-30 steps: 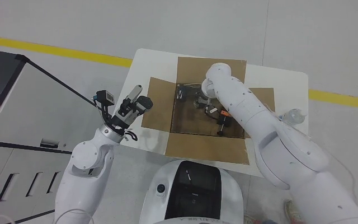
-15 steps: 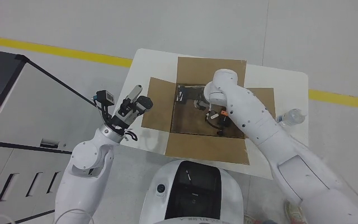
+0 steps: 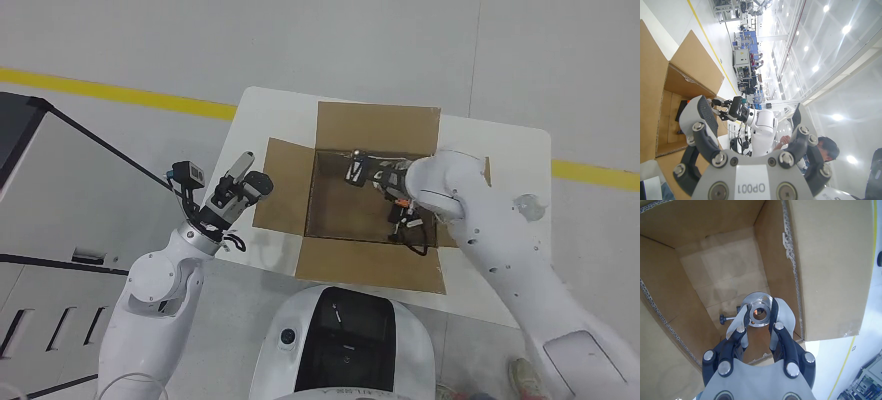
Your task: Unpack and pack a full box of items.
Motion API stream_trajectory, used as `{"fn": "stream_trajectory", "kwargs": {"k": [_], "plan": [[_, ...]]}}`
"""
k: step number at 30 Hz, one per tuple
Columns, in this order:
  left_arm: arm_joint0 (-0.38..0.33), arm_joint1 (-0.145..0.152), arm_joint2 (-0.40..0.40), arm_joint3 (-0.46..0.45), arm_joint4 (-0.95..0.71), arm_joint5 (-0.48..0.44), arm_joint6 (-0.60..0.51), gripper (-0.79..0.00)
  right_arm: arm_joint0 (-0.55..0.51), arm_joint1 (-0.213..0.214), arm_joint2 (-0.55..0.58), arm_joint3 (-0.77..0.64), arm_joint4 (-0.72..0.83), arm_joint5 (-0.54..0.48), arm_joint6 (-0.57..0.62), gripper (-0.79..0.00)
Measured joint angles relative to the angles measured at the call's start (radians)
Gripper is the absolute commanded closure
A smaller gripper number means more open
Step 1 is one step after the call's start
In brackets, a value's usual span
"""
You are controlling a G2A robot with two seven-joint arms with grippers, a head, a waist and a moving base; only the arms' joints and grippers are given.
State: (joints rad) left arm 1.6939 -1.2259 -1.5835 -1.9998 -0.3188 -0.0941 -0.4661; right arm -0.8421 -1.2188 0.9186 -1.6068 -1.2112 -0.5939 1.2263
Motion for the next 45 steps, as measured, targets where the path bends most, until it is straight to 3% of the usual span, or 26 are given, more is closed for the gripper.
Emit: {"fn": "stream_trajectory", "kwargs": {"k": [14,18,24,31,45], "plan": [[0.0,0.0,0.0,0.0,0.0,0.0,0.0,-0.785,-0.001,0.001,0.003,-0.001,0.003,-0.001,-0.001,0.0],[0.0,0.0,0.0,0.0,0.0,0.0,0.0,-0.785,-0.032,0.008,0.01,-0.074,-0.012,-0.005,-0.023,0.0],[0.0,0.0,0.0,0.0,0.0,0.0,0.0,-0.785,-0.161,0.054,0.091,-0.3,-0.013,0.013,0.013,0.0],[0.0,0.0,0.0,0.0,0.0,0.0,0.0,-0.785,-0.334,0.136,0.24,-0.541,-0.015,0.048,0.049,0.0],[0.0,0.0,0.0,0.0,0.0,0.0,0.0,-0.785,-0.741,0.251,0.657,-0.744,0.087,0.054,0.054,0.0]]}}
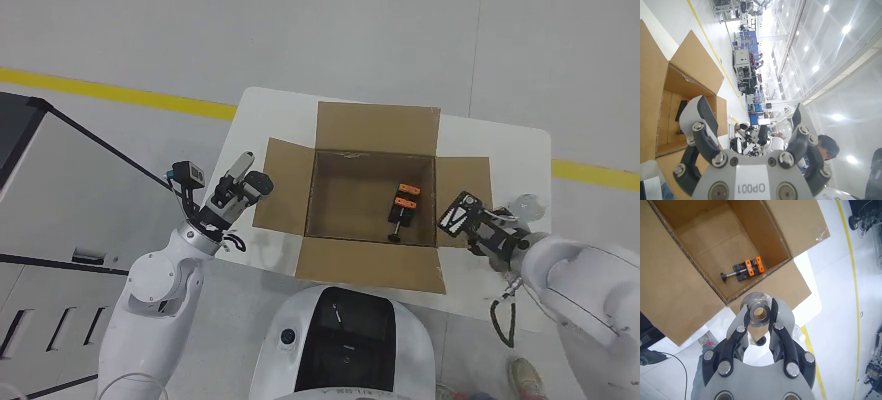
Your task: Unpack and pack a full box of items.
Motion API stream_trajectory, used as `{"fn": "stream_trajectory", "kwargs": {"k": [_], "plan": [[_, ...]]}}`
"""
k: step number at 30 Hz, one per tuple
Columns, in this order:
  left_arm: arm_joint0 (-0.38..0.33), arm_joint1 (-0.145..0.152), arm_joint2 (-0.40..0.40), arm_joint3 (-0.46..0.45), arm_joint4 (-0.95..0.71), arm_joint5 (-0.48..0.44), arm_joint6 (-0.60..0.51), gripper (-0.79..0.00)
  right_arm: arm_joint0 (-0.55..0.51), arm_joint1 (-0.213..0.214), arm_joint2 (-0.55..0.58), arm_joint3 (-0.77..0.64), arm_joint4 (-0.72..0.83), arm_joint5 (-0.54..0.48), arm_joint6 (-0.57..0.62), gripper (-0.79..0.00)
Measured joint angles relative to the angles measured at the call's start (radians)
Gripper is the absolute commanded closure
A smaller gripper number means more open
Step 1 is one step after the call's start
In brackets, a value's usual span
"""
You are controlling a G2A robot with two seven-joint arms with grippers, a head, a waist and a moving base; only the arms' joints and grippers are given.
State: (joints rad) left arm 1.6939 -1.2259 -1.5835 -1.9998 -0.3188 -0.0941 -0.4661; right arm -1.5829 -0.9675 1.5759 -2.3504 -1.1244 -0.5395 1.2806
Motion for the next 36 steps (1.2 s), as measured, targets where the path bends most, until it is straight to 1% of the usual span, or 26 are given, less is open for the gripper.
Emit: {"fn": "stream_trajectory", "kwargs": {"k": [4,7,12,16,20,23,27,31,36], "plan": [[0.0,0.0,0.0,0.0,0.0,0.0,0.0,-0.785,-0.099,0.016,0.089,0.0,0.045,-0.024,-0.024,0.0],[0.0,0.0,0.0,0.0,0.0,0.0,0.0,-0.785,-0.165,0.022,0.126,0.0,0.061,-0.031,-0.031,0.0],[0.0,0.0,0.0,0.0,0.0,0.0,0.0,-0.785,-0.271,0.024,0.156,0.0,0.059,-0.032,-0.053,0.0],[0.0,0.0,0.0,0.0,0.0,0.0,0.0,-0.785,-0.365,0.023,0.164,0.0,0.032,-0.013,-0.082,0.0],[0.0,0.0,0.0,0.0,0.0,0.0,0.0,-0.785,-0.436,0.022,0.171,0.024,-0.003,0.012,-0.119,0.0],[0.0,0.0,0.0,0.0,0.0,0.0,0.0,-0.785,-0.45,0.021,0.164,0.072,-0.038,0.022,-0.167,0.0],[0.0,0.0,0.0,0.0,0.0,0.0,0.0,-0.785,-0.432,0.02,0.148,0.145,-0.075,0.047,-0.241,0.0],[0.0,0.0,0.0,0.0,0.0,0.0,0.0,-0.785,-0.392,0.018,0.122,0.241,-0.118,0.074,-0.316,0.0],[0.0,0.0,0.0,0.0,0.0,0.0,0.0,-0.785,-0.315,0.016,0.056,0.353,-0.148,0.073,-0.347,0.0]]}}
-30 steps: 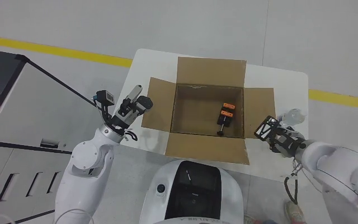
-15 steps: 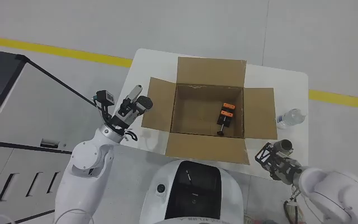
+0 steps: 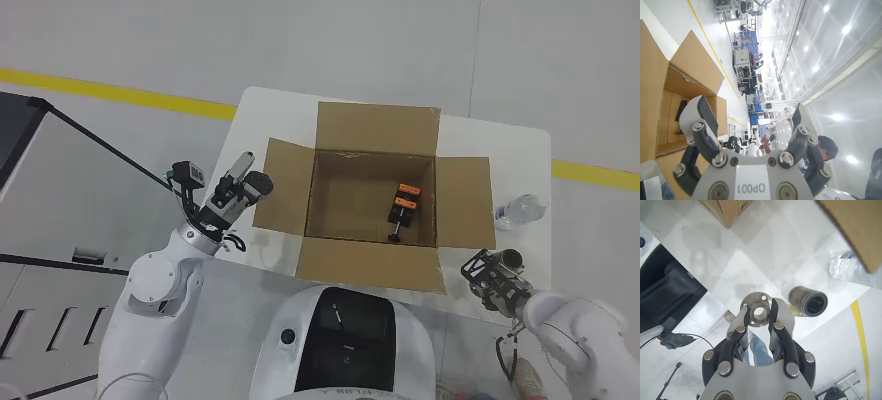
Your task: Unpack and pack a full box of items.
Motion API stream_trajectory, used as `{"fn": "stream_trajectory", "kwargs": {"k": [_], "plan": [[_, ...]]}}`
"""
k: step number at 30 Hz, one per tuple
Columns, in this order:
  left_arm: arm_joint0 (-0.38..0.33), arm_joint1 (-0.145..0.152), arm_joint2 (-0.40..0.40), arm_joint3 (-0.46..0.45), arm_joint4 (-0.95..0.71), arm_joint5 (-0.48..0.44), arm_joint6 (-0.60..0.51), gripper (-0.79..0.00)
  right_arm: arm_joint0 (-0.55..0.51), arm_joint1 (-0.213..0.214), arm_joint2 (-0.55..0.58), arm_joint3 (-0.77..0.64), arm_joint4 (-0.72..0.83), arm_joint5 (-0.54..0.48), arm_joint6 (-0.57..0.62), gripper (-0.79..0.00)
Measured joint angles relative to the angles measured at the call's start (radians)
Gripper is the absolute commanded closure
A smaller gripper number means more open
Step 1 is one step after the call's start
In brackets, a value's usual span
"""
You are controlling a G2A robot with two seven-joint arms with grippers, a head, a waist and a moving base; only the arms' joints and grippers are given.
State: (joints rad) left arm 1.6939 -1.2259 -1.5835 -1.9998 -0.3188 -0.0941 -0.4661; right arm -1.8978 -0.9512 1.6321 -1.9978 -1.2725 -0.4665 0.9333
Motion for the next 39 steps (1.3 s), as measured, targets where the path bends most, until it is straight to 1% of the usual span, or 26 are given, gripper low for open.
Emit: {"fn": "stream_trajectory", "kwargs": {"k": [6,13,22,35,38,39], "plan": [[0.0,0.0,0.0,0.0,0.0,0.0,0.0,-0.785,0.087,-0.005,-0.062,0.104,-0.031,0.027,-0.035,0.0],[0.0,0.0,0.0,0.0,0.0,0.0,0.0,-0.785,0.17,-0.013,-0.151,0.205,-0.073,0.031,-0.056,0.0],[0.0,0.0,0.0,0.0,0.0,0.0,0.0,-0.785,0.197,-0.017,-0.177,0.248,-0.077,0.037,-0.09,0.0],[0.0,0.0,0.0,0.0,0.0,0.0,0.0,-0.785,0.215,-0.02,-0.194,0.277,-0.088,0.052,-0.09,0.0],[0.0,0.0,0.0,0.0,0.0,0.0,0.0,-0.785,0.217,-0.021,-0.196,0.278,-0.091,0.056,-0.086,-0.037],[0.0,0.0,0.0,0.0,0.0,0.0,0.0,-0.785,0.218,-0.021,-0.197,0.28,-0.092,0.056,-0.084,-0.086]]}}
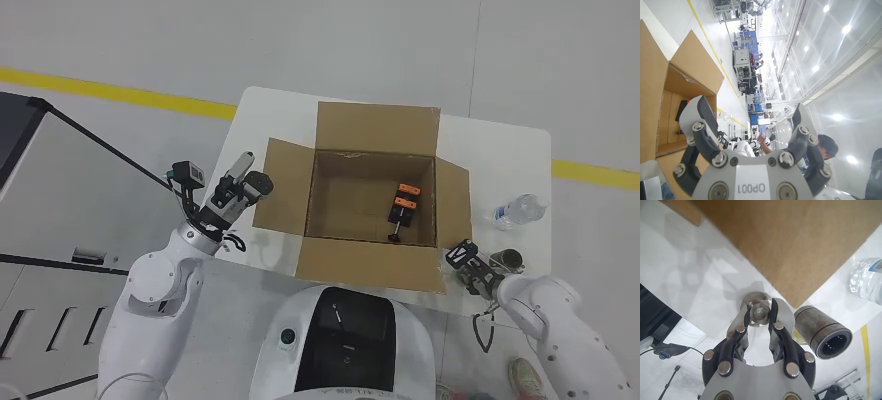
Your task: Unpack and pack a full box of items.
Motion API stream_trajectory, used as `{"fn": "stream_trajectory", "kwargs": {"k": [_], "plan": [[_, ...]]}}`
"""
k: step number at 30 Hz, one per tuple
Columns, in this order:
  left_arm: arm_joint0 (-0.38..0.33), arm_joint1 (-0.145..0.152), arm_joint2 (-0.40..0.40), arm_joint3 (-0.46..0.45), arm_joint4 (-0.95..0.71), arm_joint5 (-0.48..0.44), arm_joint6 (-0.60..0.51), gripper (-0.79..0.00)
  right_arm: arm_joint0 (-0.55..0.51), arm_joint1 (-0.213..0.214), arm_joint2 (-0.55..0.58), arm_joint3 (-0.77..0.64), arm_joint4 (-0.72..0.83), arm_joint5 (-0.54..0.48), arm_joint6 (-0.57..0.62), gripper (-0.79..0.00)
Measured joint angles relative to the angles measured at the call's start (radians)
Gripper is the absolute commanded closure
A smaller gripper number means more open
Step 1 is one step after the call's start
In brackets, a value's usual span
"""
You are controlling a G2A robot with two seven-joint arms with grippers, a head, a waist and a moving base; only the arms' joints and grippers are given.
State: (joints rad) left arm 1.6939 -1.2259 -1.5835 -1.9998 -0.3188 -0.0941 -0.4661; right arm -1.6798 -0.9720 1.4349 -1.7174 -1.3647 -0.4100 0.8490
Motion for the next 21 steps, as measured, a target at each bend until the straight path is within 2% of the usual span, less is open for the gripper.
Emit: {"fn": "stream_trajectory", "kwargs": {"k": [2,8,21], "plan": [[0.0,0.0,0.0,0.0,0.0,0.0,0.0,-0.785,0.004,0.0,-0.002,0.004,0.0,0.0,0.001,-0.237],[0.0,0.0,0.0,0.0,0.0,0.0,0.0,-0.785,0.007,-0.001,0.0,-0.001,0.005,0.001,0.0,-0.296],[0.0,0.0,0.0,0.0,0.0,0.0,0.0,-0.785,-0.043,0.006,0.058,-0.093,0.031,-0.021,0.011,-0.268]]}}
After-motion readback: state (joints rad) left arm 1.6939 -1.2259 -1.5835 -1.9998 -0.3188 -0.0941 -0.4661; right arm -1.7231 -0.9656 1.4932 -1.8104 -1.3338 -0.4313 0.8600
